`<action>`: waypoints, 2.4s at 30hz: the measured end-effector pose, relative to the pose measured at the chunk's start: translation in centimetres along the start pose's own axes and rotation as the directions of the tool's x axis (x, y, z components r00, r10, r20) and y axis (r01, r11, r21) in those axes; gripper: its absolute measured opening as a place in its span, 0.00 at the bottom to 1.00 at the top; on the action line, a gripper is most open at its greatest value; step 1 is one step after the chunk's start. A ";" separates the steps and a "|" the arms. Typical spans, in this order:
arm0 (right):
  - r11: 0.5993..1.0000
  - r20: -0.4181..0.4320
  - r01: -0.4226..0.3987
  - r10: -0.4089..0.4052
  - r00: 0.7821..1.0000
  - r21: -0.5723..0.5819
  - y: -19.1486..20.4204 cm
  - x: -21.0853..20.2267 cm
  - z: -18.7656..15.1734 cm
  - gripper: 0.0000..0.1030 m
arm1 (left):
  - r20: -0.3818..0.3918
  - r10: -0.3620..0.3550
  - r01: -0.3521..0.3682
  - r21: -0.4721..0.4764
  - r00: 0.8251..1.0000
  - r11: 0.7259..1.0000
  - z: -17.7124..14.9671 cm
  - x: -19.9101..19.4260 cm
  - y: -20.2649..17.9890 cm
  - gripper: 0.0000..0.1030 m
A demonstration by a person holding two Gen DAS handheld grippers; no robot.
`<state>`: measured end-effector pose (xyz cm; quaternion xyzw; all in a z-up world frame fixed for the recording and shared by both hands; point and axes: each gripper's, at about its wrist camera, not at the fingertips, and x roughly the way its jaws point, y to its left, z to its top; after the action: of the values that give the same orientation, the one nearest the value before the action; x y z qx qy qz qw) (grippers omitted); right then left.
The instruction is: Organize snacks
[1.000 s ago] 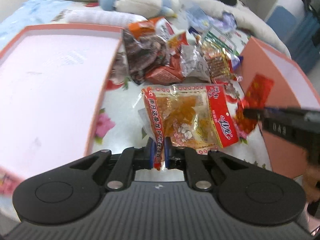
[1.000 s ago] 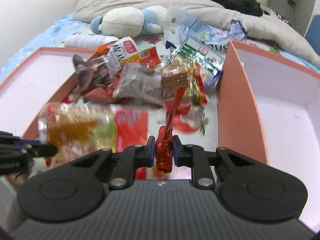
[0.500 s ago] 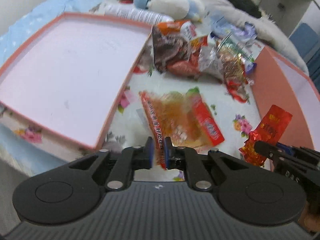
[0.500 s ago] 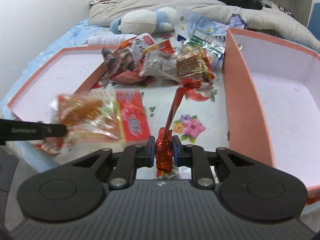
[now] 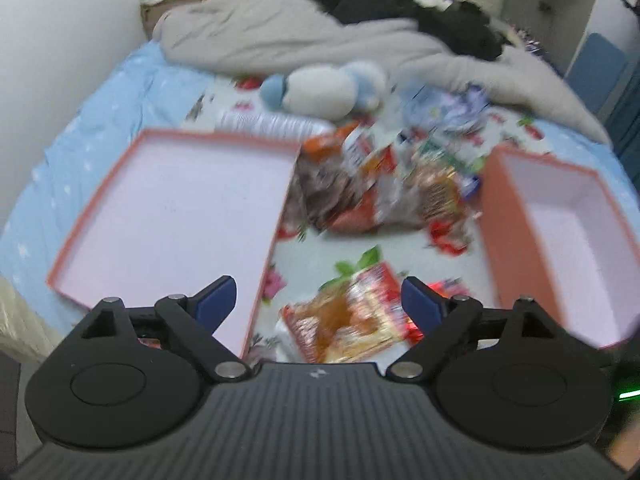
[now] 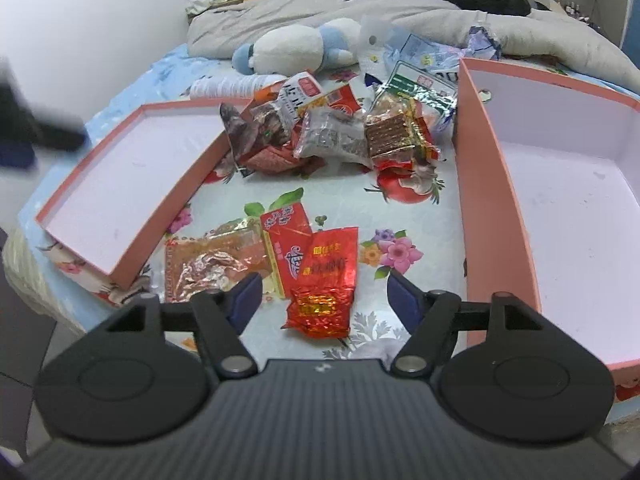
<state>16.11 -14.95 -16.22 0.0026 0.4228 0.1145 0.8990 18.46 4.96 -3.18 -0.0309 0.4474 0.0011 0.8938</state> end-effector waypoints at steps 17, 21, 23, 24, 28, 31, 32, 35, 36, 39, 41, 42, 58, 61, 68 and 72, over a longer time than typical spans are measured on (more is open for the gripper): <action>0.999 -0.057 -0.034 0.033 0.998 -0.018 -0.2 -1.1 1.4 0.69 | -0.121 -0.064 0.079 0.123 0.991 0.989 5.6 -15.6 -8.8 0.94; 0.999 -0.067 -0.035 0.034 0.997 -0.011 -0.2 -1.2 1.5 0.69 | -0.153 -0.111 0.124 0.078 0.982 0.989 6.3 -14.9 -8.0 0.95; 0.999 -0.073 -0.036 0.035 0.997 -0.012 -0.1 -1.3 1.5 0.69 | -0.242 -0.138 0.145 0.008 0.960 0.989 7.1 -13.7 -6.8 0.95; 0.999 -0.073 -0.038 0.037 0.997 -0.014 -0.1 -1.4 1.6 0.69 | -0.238 -0.153 0.151 -0.028 0.959 0.988 7.6 -13.5 -6.0 0.95; 0.999 -0.072 -0.036 0.034 0.997 -0.030 0.1 -1.9 1.6 0.69 | -0.223 -0.162 0.133 -0.138 0.961 0.981 9.2 -13.5 -3.9 0.95; 0.999 -0.085 -0.035 0.033 0.996 -0.031 0.1 -2.0 1.4 0.69 | -0.266 -0.225 0.203 -0.108 0.937 0.973 9.7 -13.7 -4.2 0.95; 0.999 -0.091 -0.037 0.034 0.995 -0.029 0.1 -2.0 1.4 0.69 | -0.265 -0.229 0.209 -0.104 0.937 0.972 9.8 -13.9 -4.1 0.95; 0.999 -0.093 -0.039 0.037 0.995 -0.021 0.1 -2.0 1.1 0.69 | -0.272 -0.220 0.184 -0.150 0.937 0.971 9.4 -13.6 -3.3 0.95; 0.999 -0.095 -0.043 0.041 0.995 -0.016 0.2 -2.0 0.9 0.69 | -0.257 -0.220 0.185 -0.153 0.941 0.971 9.2 -13.7 -3.2 0.95; 0.998 -0.099 -0.055 0.054 0.994 -0.010 0.5 -1.9 0.4 0.69 | -0.239 -0.189 0.166 -0.114 0.952 0.979 8.7 -13.3 -3.4 0.95; 0.998 -0.101 -0.056 0.054 0.993 -0.014 0.8 -1.7 0.1 0.69 | -0.229 -0.188 0.170 -0.098 0.955 0.981 8.3 -12.2 -3.2 0.95; 0.998 -0.103 -0.058 0.057 0.993 -0.012 0.9 -1.6 0.0 0.69 | -0.237 -0.179 0.164 -0.080 0.955 0.983 8.1 -11.3 -3.2 0.95; 0.999 -0.083 -0.005 0.002 0.997 -0.040 1.1 3.0 -1.0 0.69 | -0.328 -0.254 0.303 0.108 0.910 0.947 3.4 11.6 1.9 0.94; 0.999 -0.094 -0.004 0.000 0.996 -0.046 1.0 4.2 -1.2 0.69 | -0.383 -0.293 0.372 0.148 0.876 0.917 2.3 14.7 1.5 0.94; 0.996 -0.093 0.024 -0.032 0.995 -0.080 1.1 6.0 -1.7 0.68 | -0.470 -0.256 0.428 0.305 0.845 0.851 -1.0 20.5 0.0 0.93; 0.995 -0.087 0.036 -0.043 0.995 -0.090 0.9 6.5 -1.8 0.68 | -0.468 -0.221 0.420 0.379 0.856 0.825 -2.2 22.2 -0.1 0.93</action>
<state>18.61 -12.84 -22.22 -0.0506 0.4568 0.1153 0.8806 29.99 4.20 -22.22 0.1096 0.5967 -0.2670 0.7488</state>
